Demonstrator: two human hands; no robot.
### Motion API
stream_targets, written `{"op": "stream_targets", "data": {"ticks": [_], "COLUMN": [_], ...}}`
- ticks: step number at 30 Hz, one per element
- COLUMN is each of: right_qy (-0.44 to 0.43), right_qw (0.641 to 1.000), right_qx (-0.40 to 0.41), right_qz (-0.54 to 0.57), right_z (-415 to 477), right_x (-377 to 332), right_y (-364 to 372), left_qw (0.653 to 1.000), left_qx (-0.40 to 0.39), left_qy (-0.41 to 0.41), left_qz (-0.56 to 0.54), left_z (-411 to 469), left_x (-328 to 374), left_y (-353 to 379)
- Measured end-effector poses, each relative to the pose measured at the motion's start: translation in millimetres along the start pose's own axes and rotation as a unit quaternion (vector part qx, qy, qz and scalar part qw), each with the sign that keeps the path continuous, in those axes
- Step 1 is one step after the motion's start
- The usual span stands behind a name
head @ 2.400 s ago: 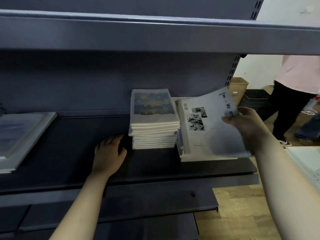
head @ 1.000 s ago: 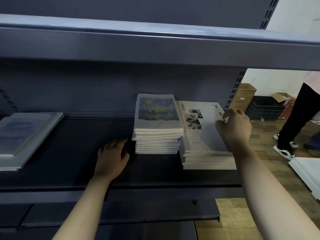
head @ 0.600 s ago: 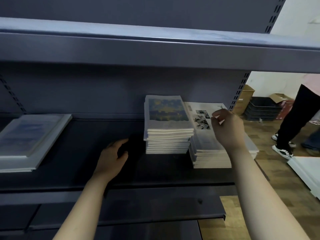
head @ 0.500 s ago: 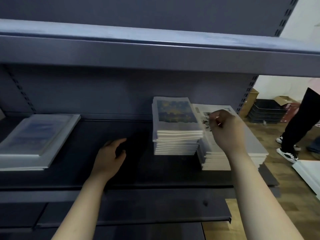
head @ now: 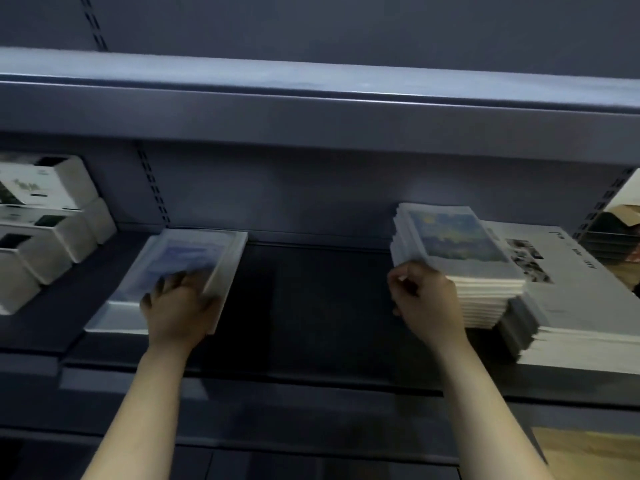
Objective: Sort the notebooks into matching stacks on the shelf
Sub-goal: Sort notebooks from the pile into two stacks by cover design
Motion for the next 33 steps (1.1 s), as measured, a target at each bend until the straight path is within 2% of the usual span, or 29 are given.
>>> {"op": "stream_targets", "data": {"ticks": [4,6,11,14,17,21,24,27,30,33], "right_qy": [0.018,0.026,0.048,0.077,0.100,0.098,0.097,0.104,0.115,0.127], "right_qw": [1.000,0.999,0.998,0.996,0.994,0.994,0.994,0.993,0.989,0.978], "right_qx": [-0.024,-0.039,-0.049,-0.045,-0.048,-0.047,-0.056,-0.061,-0.069,-0.093], "right_qz": [0.007,-0.002,-0.013,-0.003,0.011,0.003,0.005,0.015,0.060,0.137], "right_z": [-8,-11,-18,-23,-29,-32,-32,-29,-26,-25], "right_x": [-3,-3,-1,2,4,3,-1,-1,-1,-3], "right_y": [29,40,59,67,75,82,83,84,83,84], "left_qw": [0.996,0.996,0.996,0.990,0.989,0.984,0.987,0.951,0.906,0.833], "left_qx": [0.025,0.032,-0.021,-0.072,-0.068,-0.103,-0.038,0.011,0.055,0.017], "left_qy": [0.004,-0.017,-0.084,-0.122,-0.128,-0.132,-0.087,-0.058,-0.006,0.035], "left_qz": [-0.081,-0.080,0.004,-0.001,-0.018,-0.055,-0.133,-0.303,-0.419,-0.551], "left_z": [12,18,36,44,50,60,65,60,49,35], "left_x": [-19,-28,-51,-58,-64,-76,-77,-71,-53,-22], "left_y": [-3,-5,-9,-16,-22,-28,-27,-24,-22,-18]}}
Point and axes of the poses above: each hand's wrist, its own z-axis towards the middle knuckle, its own y-axis out of the palm, x = y × z, the point moved 2 cm from there along z, towards the middle knuckle
